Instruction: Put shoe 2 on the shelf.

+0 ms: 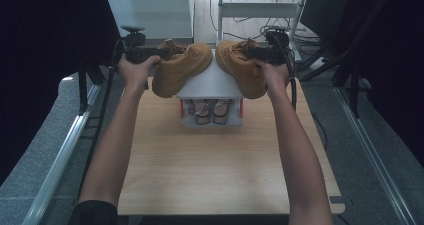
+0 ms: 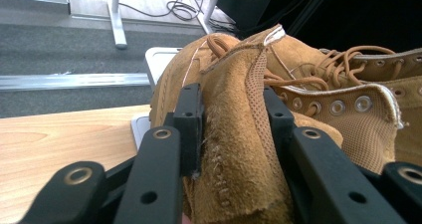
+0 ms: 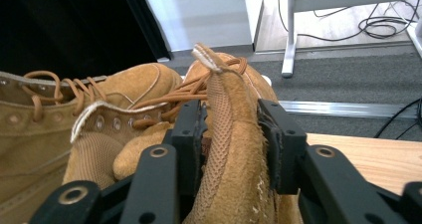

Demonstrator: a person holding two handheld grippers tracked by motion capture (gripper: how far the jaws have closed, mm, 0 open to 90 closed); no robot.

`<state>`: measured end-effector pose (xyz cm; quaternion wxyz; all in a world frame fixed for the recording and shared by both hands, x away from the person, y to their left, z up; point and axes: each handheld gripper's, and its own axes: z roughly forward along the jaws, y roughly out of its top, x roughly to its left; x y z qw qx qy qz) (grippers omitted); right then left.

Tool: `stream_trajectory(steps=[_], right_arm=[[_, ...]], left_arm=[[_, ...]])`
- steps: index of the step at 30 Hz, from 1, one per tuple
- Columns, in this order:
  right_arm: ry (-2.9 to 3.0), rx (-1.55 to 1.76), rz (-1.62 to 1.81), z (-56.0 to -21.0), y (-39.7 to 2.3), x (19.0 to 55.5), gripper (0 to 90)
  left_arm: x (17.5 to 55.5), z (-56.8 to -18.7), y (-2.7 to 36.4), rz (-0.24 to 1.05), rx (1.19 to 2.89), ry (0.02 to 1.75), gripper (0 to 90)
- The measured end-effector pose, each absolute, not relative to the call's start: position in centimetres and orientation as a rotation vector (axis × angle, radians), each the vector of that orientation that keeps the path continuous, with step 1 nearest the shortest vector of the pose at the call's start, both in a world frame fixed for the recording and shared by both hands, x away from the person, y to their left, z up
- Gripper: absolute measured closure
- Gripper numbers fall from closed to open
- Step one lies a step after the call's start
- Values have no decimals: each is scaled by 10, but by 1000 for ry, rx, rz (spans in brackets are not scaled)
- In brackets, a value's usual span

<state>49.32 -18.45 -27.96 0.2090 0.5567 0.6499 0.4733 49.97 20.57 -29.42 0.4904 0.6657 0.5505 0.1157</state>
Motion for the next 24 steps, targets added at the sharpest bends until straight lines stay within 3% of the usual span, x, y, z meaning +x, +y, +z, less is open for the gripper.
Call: stream_trajectory(steps=[13, 24], right_arm=[[1837, 1516, 1314, -282, -188, 495, 641], [1841, 1504, 1383, -288, -198, 497, 584]], left_arm=[[502, -296, 196, 259, 1598, 1315, 709], [503, -297, 197, 267, 1596, 1305, 653]])
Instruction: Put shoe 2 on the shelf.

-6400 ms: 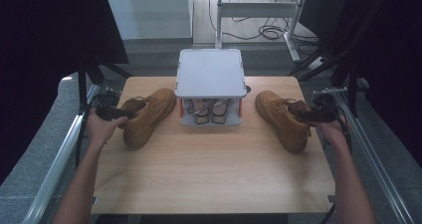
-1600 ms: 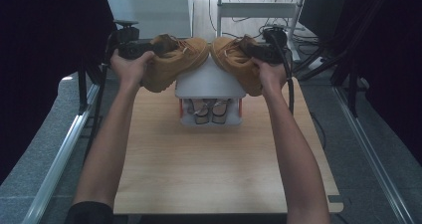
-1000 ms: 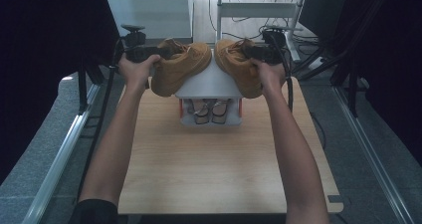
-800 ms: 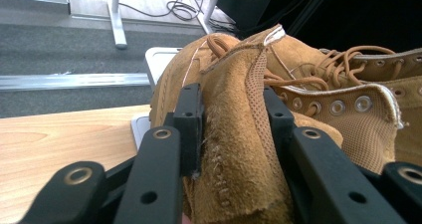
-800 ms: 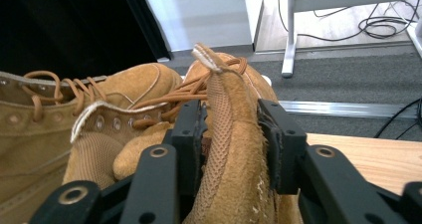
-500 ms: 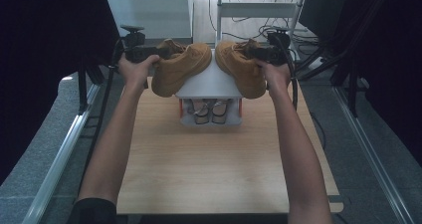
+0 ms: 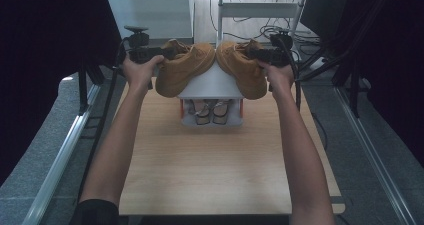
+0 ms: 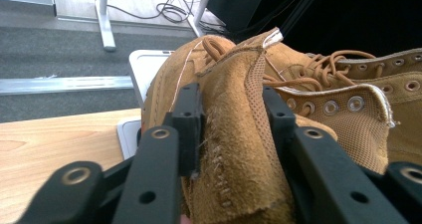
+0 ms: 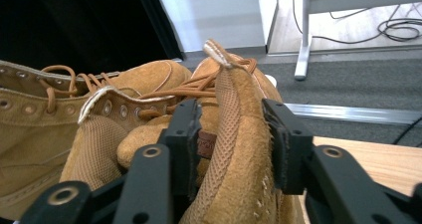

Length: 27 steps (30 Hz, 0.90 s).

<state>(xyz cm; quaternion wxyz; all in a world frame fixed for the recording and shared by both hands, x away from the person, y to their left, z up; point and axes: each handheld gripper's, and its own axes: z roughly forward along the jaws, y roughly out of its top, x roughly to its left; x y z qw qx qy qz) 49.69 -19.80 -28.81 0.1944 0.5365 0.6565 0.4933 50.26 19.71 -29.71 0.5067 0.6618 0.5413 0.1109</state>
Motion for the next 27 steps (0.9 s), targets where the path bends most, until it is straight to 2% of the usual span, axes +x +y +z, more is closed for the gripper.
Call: stream_trajectory(steps=[5, 15, 20, 27], right_arm=[[1900, 1424, 1346, -289, -198, 496, 479], [1824, 1416, 1427, -288, -204, 489, 370], [1811, 1362, 1454, -282, -211, 477, 362], [1792, 1322, 1464, -280, -232, 460, 381]], left_arm=[[504, -298, 202, 317, 1616, 1272, 576], [494, -289, 210, 425, 1614, 1184, 431], [481, -277, 220, 451, 1610, 1139, 415], [458, -276, 240, 456, 1606, 1112, 488]])
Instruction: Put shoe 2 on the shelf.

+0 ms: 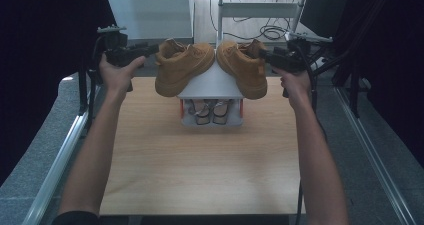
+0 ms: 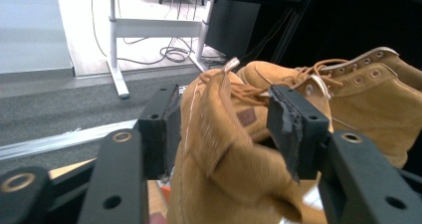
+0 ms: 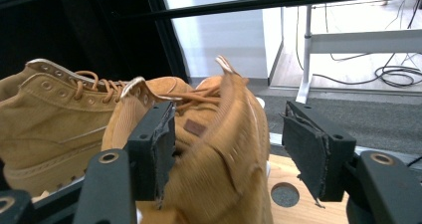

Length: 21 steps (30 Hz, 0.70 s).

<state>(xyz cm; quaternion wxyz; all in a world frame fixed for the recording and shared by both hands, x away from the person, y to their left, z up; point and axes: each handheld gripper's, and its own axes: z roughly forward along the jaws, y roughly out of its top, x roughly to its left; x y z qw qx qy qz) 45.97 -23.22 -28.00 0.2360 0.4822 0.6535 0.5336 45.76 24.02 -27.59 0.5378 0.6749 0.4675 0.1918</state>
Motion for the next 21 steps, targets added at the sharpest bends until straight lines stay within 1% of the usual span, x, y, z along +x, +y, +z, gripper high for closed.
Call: stream_trajectory(steps=[5, 10, 15, 19, 21], right_arm=[[1797, 1282, 1485, -284, -244, 445, 414], [1792, 1251, 1497, -288, -250, 435, 493], [1772, 1224, 1446, -296, -258, 429, 639], [1799, 1211, 1344, -308, -263, 430, 797], [1806, 1220, 1323, -314, -264, 431, 840]], left_arm=[[442, -277, 251, 460, 1622, 1092, 553], [431, -279, 257, 477, 1634, 1093, 645], [424, -288, 264, 516, 1642, 1111, 787], [424, -302, 268, 527, 1668, 1139, 870], [425, -308, 270, 522, 1670, 1149, 891]])
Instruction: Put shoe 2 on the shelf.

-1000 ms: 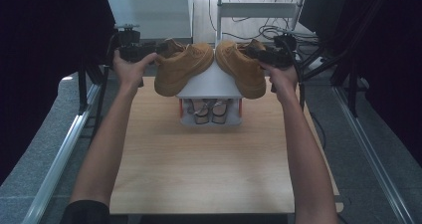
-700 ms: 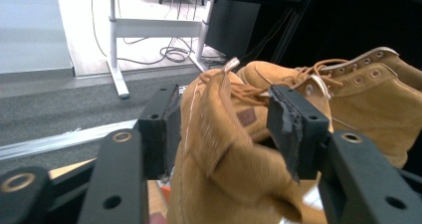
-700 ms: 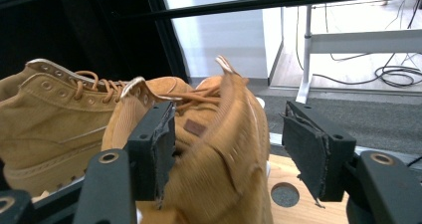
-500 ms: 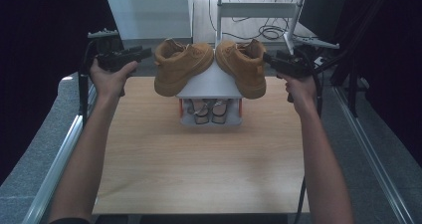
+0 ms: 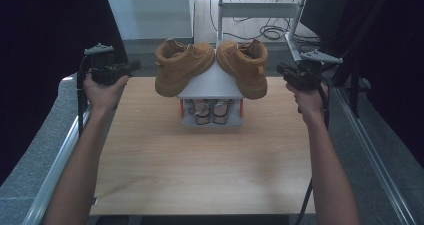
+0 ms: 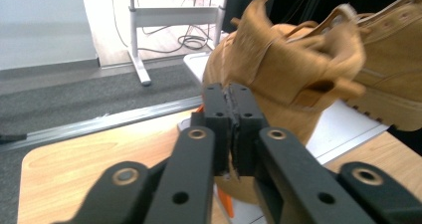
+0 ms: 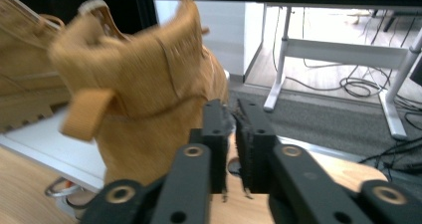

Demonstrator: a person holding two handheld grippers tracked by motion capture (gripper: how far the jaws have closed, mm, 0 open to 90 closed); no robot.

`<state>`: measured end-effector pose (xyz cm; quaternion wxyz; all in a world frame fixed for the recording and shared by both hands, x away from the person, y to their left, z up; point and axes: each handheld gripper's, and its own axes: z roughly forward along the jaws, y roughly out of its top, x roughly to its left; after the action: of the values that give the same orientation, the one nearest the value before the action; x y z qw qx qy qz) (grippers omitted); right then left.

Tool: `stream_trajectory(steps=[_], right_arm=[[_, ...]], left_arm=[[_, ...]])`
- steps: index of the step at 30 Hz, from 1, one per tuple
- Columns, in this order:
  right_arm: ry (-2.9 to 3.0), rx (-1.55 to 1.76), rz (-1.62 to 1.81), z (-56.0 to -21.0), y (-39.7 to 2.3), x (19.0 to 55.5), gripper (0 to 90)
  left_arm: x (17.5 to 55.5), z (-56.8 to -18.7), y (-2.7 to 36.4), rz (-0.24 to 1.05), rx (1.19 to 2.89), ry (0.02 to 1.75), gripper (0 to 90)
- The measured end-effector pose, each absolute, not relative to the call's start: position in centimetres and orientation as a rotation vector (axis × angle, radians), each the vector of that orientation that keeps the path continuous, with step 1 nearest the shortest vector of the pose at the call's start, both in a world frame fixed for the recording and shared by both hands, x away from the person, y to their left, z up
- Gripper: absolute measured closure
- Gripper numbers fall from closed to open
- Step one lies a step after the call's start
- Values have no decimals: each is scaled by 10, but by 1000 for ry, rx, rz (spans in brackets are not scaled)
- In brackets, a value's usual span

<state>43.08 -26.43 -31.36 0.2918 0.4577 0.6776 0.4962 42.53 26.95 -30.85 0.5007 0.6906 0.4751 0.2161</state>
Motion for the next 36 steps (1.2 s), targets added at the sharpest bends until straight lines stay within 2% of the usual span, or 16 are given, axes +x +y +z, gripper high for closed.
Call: stream_trajectory(steps=[4, 36], right_arm=[[1827, 1229, 1277, -323, -265, 433, 886], [1932, 1249, 1147, -354, -244, 440, 890]], left_arm=[[431, -319, 269, 506, 1692, 1166, 894], [456, -350, 253, 374, 1770, 1272, 897]])
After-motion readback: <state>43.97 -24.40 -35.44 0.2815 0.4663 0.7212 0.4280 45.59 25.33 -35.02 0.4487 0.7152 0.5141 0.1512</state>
